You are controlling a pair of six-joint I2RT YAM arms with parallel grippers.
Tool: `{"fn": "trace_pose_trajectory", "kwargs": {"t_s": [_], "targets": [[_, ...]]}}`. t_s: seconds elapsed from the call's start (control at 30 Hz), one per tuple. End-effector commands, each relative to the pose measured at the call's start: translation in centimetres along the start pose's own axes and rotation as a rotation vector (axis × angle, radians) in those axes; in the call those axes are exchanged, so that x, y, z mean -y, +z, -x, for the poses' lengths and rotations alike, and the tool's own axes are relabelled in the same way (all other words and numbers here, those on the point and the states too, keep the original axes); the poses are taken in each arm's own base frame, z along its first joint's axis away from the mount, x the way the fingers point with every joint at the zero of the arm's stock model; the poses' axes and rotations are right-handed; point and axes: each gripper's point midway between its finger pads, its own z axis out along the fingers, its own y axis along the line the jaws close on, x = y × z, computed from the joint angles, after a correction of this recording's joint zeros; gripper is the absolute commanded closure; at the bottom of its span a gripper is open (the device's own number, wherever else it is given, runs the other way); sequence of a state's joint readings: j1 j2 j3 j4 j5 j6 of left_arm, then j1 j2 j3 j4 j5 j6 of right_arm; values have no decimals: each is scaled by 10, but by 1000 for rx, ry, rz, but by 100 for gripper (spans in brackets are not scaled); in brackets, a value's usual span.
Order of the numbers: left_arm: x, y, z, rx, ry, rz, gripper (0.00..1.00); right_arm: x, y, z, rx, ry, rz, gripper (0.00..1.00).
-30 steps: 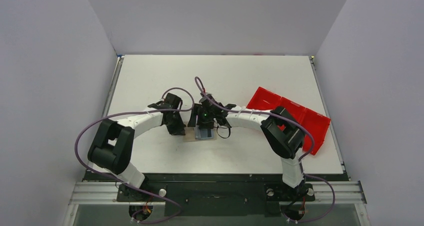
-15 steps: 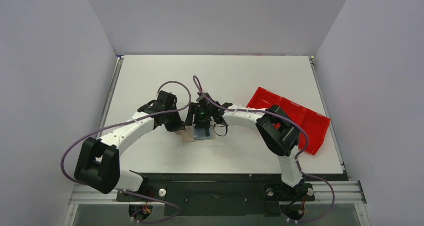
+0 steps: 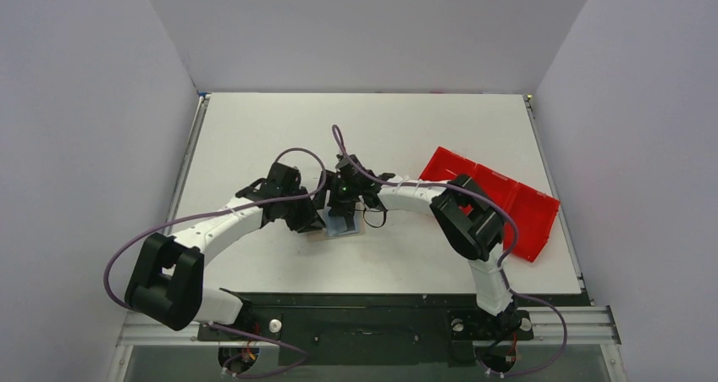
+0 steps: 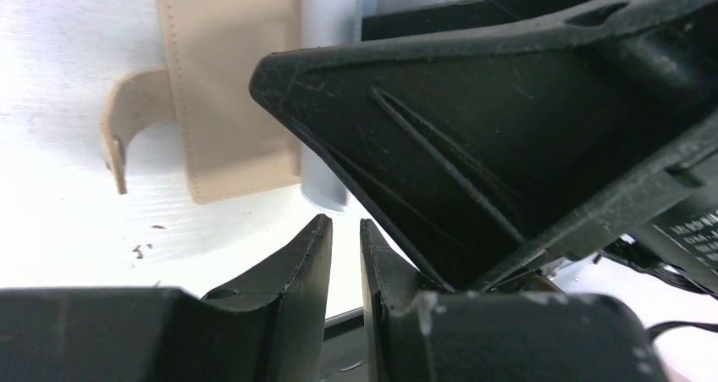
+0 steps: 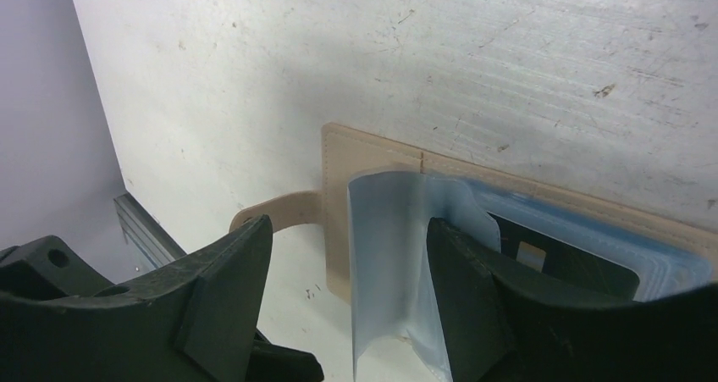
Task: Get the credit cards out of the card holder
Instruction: Remove the credit card from the card holder.
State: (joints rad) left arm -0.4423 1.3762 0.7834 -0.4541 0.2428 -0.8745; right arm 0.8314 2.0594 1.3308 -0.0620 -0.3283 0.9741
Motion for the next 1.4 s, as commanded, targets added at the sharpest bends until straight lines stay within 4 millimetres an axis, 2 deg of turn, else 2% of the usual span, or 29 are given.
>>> {"fn": "trace_pose_trajectory", "kwargs": {"t_s": [0.0,0.23,0.53,0.73,0.97,1.03,1.2,1.37], "targets": [[40,-11,12,41,-1,-176,82,-17,-4,4,13,-16,79,36],[34,-20,22,110,36,-126,80,-27,-7,5,5,-28,120,34],[35,-47,31,197,68,-114,80,-45,-23,18,27,-65,167,31],[29,-48,31,206,67,-91,80,-30,-40,32,78,-80,113,31],[5,-35,33,207,39,27,81,-1,-63,43,138,-101,-28,30],[0,-32,34,208,30,49,82,8,-66,40,142,-107,-63,30],[-19,-19,34,200,4,128,91,26,-65,32,136,-110,-118,30],[-28,-2,31,181,-18,153,100,29,-59,29,130,-122,-133,30]]}}
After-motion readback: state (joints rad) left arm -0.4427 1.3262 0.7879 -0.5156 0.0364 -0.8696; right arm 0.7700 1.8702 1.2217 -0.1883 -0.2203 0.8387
